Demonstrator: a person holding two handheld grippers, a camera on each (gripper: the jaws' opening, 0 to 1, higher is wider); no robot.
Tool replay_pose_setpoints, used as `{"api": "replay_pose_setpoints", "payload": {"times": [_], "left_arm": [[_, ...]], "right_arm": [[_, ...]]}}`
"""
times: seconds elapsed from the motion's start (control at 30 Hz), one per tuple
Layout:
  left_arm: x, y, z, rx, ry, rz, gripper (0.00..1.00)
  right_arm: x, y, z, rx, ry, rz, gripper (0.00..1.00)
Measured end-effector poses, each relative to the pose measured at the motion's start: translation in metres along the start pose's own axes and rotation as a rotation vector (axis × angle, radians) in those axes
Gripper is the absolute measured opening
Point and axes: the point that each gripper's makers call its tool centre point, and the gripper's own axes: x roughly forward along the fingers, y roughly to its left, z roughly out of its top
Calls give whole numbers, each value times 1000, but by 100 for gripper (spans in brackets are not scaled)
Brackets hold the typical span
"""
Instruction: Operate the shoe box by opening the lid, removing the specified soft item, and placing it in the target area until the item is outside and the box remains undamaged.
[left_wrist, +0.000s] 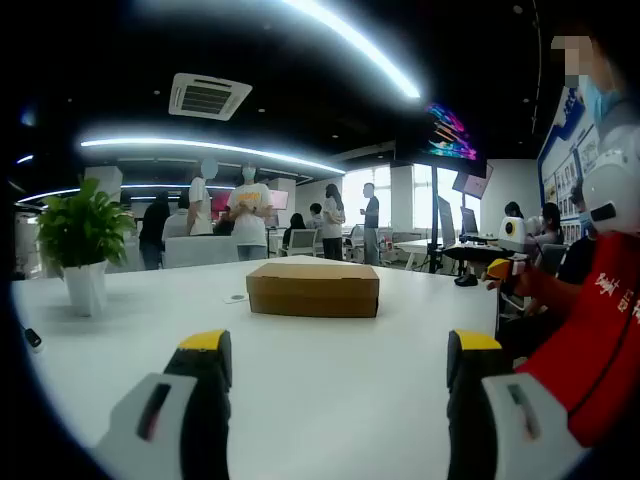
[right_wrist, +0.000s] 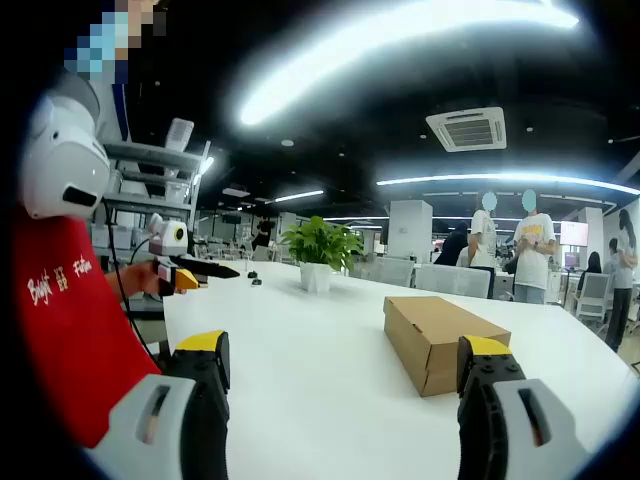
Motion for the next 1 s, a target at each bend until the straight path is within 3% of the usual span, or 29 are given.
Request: {"api": "replay_pose_setpoints", "payload": {"times": [0.23, 0.33, 0.4, 0.47, 0.6, 1.0], "left_arm": [[-1, 3, 0, -10, -11, -1, 99], [1, 1, -3, -5, 6, -6, 99], [2, 0, -4, 1, 6, -8, 99], [3, 0, -5, 5, 10, -10, 98], [4, 6, -11, 18, 53, 17, 94], [4, 3, -10, 30, 47, 6, 91]], "right_arm": [[0, -2, -8, -18, 26, -21, 97], [0, -7, -15, -94, 77, -52, 94], [1, -3, -14, -146, 74, -35, 93], [3, 3, -15, -136, 76, -4, 93], [5, 4, -17, -157, 93, -11, 93], [4, -4, -18, -175, 120, -44, 91]]}}
